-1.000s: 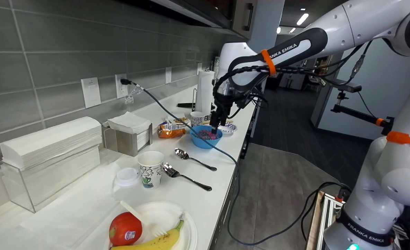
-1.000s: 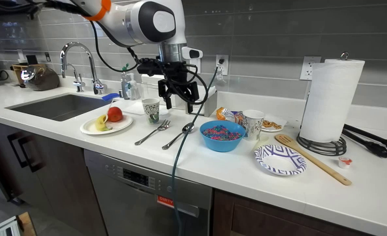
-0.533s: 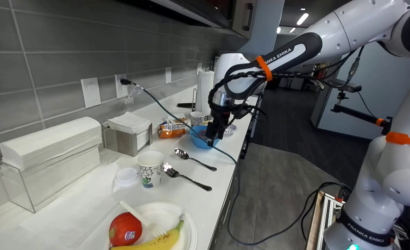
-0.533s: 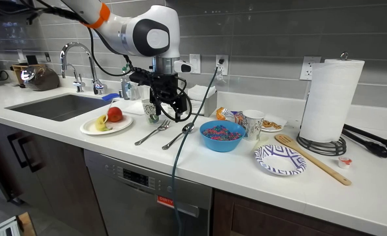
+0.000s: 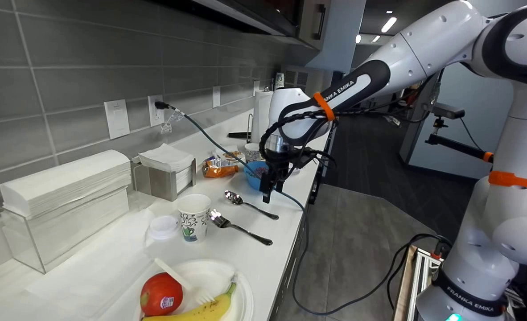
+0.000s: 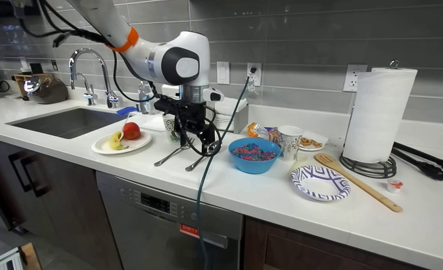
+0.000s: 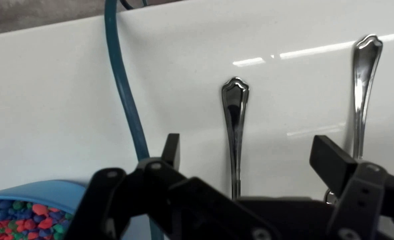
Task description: Transfer a spoonful of contents from the blue bowl to the right cup
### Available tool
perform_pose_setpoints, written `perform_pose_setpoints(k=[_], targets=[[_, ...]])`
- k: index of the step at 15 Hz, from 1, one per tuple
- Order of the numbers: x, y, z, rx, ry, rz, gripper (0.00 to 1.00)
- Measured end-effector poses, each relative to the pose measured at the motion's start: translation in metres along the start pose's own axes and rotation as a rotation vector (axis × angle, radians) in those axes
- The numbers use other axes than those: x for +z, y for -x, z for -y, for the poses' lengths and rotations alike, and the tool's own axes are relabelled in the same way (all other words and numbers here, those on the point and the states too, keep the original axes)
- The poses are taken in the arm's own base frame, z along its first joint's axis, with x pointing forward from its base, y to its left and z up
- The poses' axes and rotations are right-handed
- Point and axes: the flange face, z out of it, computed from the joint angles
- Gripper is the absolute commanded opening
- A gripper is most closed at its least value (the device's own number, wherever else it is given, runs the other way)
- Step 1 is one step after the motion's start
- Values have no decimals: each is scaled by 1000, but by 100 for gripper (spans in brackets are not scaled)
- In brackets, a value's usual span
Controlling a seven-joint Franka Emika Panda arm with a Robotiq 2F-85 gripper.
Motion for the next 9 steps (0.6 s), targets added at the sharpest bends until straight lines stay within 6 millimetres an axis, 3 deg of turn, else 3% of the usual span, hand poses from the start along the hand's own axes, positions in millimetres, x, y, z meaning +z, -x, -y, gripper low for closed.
perform_pose_setpoints(k=[9], targets=[[33, -30, 6, -9, -6, 18, 100]])
